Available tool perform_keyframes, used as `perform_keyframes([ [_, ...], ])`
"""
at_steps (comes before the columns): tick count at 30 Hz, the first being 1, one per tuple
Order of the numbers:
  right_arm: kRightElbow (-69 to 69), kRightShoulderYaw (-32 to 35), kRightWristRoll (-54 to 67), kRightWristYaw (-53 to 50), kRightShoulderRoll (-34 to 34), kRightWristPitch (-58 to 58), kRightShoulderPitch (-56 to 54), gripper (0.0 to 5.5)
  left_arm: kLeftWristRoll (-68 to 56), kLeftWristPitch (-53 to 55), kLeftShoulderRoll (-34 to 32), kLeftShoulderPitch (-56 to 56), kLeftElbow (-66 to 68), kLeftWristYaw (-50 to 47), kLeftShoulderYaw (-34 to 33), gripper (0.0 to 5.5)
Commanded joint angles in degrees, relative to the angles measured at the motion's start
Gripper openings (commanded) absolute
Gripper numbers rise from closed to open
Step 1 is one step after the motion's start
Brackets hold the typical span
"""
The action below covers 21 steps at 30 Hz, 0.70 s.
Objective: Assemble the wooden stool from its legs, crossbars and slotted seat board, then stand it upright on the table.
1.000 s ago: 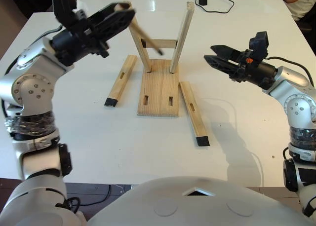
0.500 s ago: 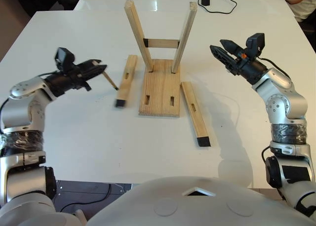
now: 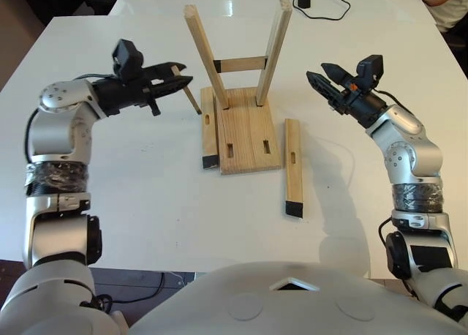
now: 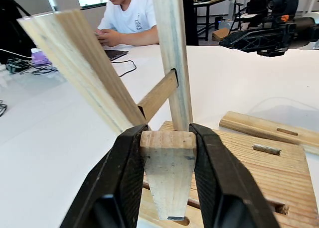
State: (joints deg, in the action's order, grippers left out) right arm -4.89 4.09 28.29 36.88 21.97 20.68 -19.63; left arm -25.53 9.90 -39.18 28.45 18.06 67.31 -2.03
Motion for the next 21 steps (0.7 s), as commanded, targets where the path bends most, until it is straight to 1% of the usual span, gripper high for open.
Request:
perform_keyframes([
  [1,-2.5,-0.09,-1.74,0.24,-0.48,-0.98,-1.91,2.64,4.4,-7.24,2.05,3.56,9.25,4.45,2.58,1.3],
  [7,-2.81,0.96,-2.23,0.23,-0.33,-0.73,-0.53,2.64,6.15,-13.89,2.59,5.48,17.33,8.38,1.65,1.3],
  [12,-3.23,0.59,-2.7,0.37,-0.82,-0.67,0.06,2.64,6.51,-14.81,3.86,5.77,21.09,9.77,1.83,1.3],
  [16,-3.78,0.65,-3.11,0.85,-0.7,-0.57,0.24,2.64,6.22,-13.42,4.02,3.62,18.19,12.97,3.45,1.3],
  [21,-4.52,1.37,-3.33,0.96,-0.65,-0.83,0.7,2.64,6.48,-9.81,-0.33,-0.5,12.48,18.87,5.49,1.3],
])
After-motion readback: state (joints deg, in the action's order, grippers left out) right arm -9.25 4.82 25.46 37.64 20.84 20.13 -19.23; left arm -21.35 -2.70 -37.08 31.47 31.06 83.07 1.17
